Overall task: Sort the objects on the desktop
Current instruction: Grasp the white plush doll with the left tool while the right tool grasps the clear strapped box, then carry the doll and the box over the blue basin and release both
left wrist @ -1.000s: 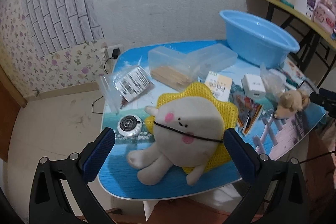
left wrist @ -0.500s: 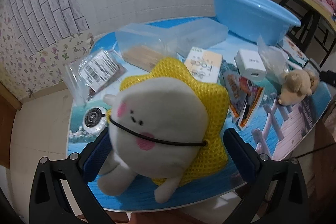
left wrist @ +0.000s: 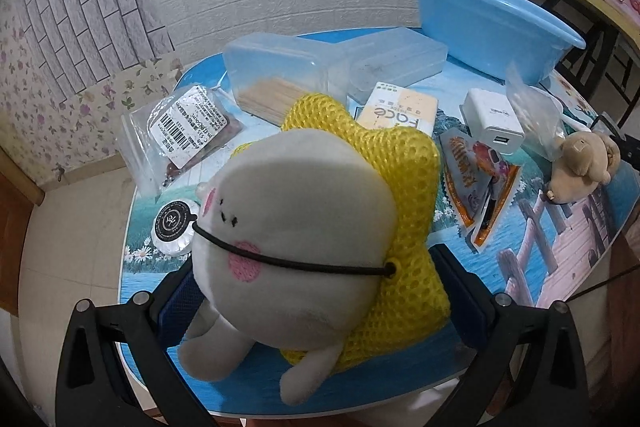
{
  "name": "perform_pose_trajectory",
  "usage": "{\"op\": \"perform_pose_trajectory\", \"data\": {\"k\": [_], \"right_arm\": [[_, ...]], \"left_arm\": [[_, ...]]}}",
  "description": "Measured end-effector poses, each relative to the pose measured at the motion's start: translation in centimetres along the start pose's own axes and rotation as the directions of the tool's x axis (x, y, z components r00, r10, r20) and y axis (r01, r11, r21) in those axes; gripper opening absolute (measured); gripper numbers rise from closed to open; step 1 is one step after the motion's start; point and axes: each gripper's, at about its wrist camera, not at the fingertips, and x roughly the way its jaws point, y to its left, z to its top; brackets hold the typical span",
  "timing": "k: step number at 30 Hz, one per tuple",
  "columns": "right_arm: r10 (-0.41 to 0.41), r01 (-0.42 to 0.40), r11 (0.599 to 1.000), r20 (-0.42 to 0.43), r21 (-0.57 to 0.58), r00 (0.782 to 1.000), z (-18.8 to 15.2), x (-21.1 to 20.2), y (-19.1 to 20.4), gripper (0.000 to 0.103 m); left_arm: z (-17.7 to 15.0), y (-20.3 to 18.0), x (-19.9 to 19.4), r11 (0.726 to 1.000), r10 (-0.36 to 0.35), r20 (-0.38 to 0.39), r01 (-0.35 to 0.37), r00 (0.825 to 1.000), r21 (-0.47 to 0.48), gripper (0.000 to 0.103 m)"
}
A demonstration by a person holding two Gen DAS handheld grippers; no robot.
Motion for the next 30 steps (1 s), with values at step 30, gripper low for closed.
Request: {"op": "perform_pose_trajectory", "data": {"k": [30], "right_arm": [[0.087, -0.082, 0.993, 0.064, -0.083, 0.994, 1.5, -1.5, 1.1, 0.081]], "left_arm": [[1.9, -0.2, -4.8, 0.99, -0.135, 0.124, 0.139, 0.983, -0.021, 0.074]]}}
